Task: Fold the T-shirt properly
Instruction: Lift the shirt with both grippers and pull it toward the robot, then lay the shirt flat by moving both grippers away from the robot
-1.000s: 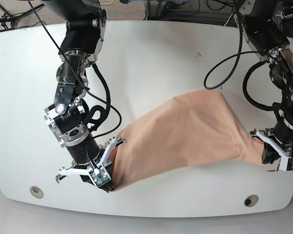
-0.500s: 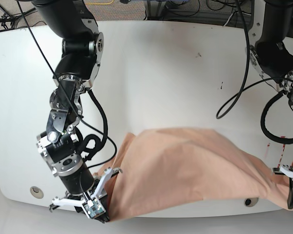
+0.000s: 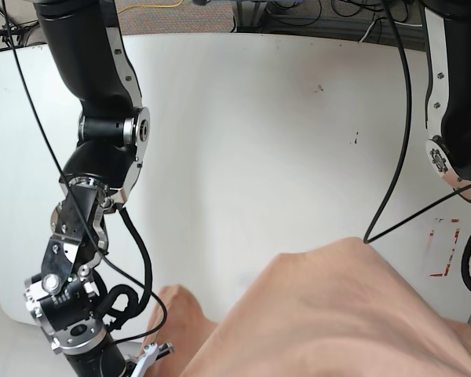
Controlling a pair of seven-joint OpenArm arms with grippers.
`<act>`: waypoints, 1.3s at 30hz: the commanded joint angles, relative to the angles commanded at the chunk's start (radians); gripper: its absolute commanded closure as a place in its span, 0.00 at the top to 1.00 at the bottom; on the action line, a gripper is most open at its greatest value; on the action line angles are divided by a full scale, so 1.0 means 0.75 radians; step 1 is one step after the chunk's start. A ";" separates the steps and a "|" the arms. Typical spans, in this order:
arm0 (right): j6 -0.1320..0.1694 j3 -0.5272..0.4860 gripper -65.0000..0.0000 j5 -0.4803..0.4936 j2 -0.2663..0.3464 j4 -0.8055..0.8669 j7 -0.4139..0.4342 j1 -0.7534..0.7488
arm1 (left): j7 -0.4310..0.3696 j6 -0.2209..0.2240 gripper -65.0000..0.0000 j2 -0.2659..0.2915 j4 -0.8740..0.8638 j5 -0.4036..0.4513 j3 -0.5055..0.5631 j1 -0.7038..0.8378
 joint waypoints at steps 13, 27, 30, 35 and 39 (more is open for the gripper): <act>0.006 0.012 0.03 0.006 0.059 0.086 -0.078 -0.106 | 0.004 -0.008 0.00 0.004 -0.078 -0.010 -0.002 0.084; 0.010 0.160 0.03 0.012 -0.010 0.344 -0.070 -0.743 | -0.002 -0.033 0.00 0.086 0.139 -0.023 -0.147 0.724; 0.010 0.198 0.03 0.012 -0.047 0.358 -0.043 -0.874 | -0.002 -0.102 0.00 0.094 0.141 -0.051 -0.215 0.865; 0.010 0.207 0.03 0.012 -0.102 0.360 0.047 -1.080 | -0.002 -0.186 0.00 0.096 0.153 -0.068 -0.325 1.115; 0.004 0.209 0.03 0.012 -0.141 0.356 0.106 -1.209 | -0.004 -0.235 0.00 0.113 0.145 -0.068 -0.395 1.291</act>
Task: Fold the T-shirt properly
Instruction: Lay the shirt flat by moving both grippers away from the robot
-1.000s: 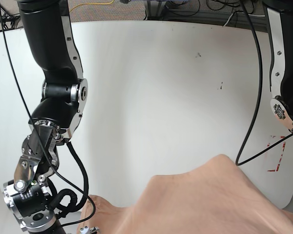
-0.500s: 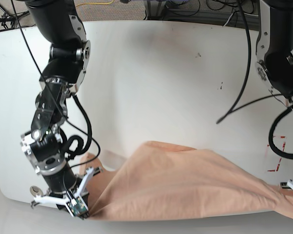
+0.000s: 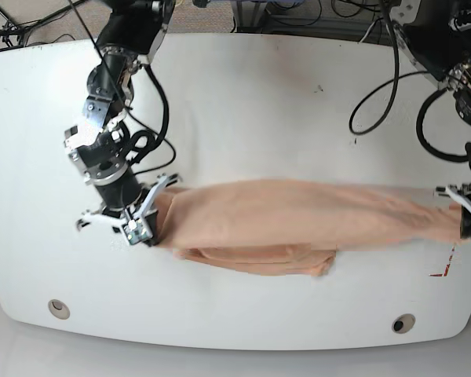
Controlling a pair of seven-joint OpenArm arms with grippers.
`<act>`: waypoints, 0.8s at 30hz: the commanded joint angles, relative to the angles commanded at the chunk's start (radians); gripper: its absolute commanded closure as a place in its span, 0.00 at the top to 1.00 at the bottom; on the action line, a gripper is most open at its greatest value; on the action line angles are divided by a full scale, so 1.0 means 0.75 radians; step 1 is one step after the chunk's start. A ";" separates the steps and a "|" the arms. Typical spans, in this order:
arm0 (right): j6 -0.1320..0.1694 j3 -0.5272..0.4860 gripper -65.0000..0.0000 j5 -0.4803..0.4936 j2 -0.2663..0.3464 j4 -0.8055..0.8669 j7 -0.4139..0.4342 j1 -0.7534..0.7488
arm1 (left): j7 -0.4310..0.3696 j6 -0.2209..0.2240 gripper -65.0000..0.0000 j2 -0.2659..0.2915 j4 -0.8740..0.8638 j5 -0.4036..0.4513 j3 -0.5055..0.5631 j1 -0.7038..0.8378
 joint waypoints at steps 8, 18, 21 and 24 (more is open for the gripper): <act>-0.006 0.002 0.03 -0.008 -0.080 0.000 0.082 -0.245 | -0.002 -0.082 0.00 0.037 -0.002 0.006 -0.055 0.297; -0.006 0.002 0.03 0.000 -0.113 -0.004 0.084 -0.466 | 0.000 -0.090 0.00 0.033 -0.004 0.010 -0.059 0.526; -0.006 0.002 0.03 0.000 -0.117 -0.020 0.084 -0.491 | 0.000 -0.092 0.00 0.033 -0.004 0.010 -0.061 0.563; -0.006 0.002 0.03 -0.004 -0.117 -0.035 0.084 -0.505 | -0.002 -0.092 0.00 -0.006 -0.004 0.010 -0.055 0.599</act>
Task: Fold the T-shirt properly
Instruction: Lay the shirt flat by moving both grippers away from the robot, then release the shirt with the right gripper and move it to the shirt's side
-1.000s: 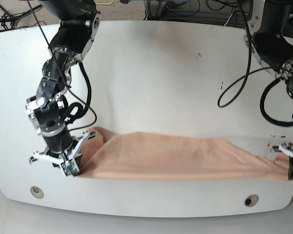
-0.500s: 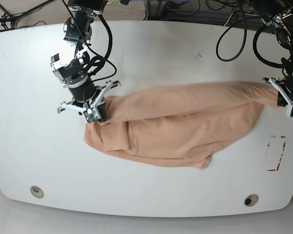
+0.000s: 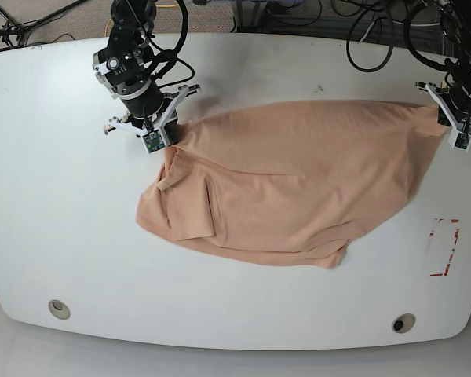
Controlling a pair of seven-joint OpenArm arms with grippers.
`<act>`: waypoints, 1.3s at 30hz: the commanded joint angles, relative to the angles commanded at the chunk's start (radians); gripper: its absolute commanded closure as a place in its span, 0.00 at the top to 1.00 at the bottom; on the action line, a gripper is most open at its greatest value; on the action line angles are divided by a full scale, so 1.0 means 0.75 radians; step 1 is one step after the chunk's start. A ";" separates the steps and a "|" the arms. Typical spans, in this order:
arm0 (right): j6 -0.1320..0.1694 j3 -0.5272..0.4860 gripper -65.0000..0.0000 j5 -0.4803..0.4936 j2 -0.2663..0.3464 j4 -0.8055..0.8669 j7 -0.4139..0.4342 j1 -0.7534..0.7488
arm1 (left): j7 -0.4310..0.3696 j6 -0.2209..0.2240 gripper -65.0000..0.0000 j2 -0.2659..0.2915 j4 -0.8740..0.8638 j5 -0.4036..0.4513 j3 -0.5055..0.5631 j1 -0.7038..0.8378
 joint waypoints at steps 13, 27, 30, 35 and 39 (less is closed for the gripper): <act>0.000 0.000 0.12 -0.008 -0.002 -0.041 -0.041 0.006 | 0.002 -0.002 0.00 -0.059 -0.002 0.018 -0.010 0.043; 0.010 -0.008 0.77 0.014 -0.004 -0.012 -0.106 0.070 | 0.002 -0.002 0.00 -0.055 -0.002 0.018 -0.010 0.045; 0.010 -0.008 0.76 0.070 -0.002 -0.016 -0.108 0.139 | 0.002 -0.002 0.00 -0.055 0.000 0.018 -0.010 0.045; 0.006 -0.006 0.75 0.096 0.004 -0.119 -0.110 0.303 | 0.002 0.000 0.00 -0.053 0.000 0.018 -0.004 0.045; 0.004 -0.010 0.75 0.094 0.006 -0.293 -0.115 0.462 | 0.002 0.006 0.00 -0.053 0.000 0.018 -0.004 0.043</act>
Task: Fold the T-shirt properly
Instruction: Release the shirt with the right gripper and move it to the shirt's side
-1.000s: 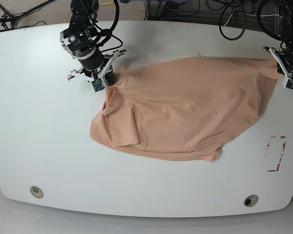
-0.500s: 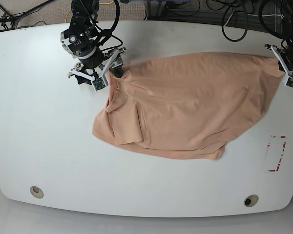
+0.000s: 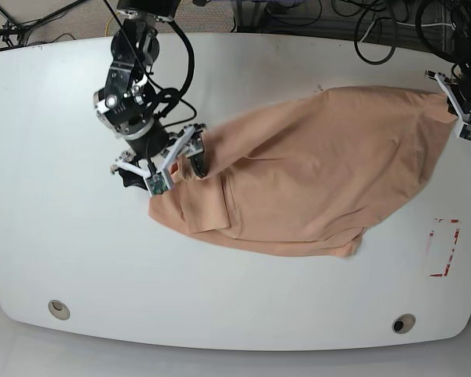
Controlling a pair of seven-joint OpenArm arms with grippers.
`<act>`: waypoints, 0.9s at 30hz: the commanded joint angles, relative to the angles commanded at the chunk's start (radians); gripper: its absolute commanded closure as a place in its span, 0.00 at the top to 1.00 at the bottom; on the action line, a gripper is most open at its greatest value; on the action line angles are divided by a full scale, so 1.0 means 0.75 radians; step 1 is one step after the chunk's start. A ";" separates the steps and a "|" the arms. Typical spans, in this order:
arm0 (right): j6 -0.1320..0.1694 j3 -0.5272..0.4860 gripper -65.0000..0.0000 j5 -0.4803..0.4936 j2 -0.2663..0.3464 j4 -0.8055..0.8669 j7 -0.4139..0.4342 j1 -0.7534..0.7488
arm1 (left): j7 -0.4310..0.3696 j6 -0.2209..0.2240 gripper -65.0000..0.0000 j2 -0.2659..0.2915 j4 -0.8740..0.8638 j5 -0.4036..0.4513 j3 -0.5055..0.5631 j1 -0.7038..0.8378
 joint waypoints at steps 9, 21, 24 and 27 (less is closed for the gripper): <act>-0.002 0.000 0.75 0.000 0.000 -0.276 0.004 0.209 | 0.000 0.002 0.00 0.002 0.002 0.000 -0.004 -0.004; 0.002 -0.002 0.75 0.014 -0.010 -0.540 0.014 0.471 | 0.000 0.002 0.00 0.002 0.002 0.000 -0.004 -0.004; 0.006 -0.014 0.75 0.016 -0.014 -0.624 0.039 0.534 | 0.000 0.002 0.00 0.002 0.002 0.000 0.000 -0.004; 0.002 -0.096 0.75 0.014 -0.023 -0.724 0.098 0.589 | 0.000 0.002 0.00 0.002 0.002 0.000 0.002 -0.006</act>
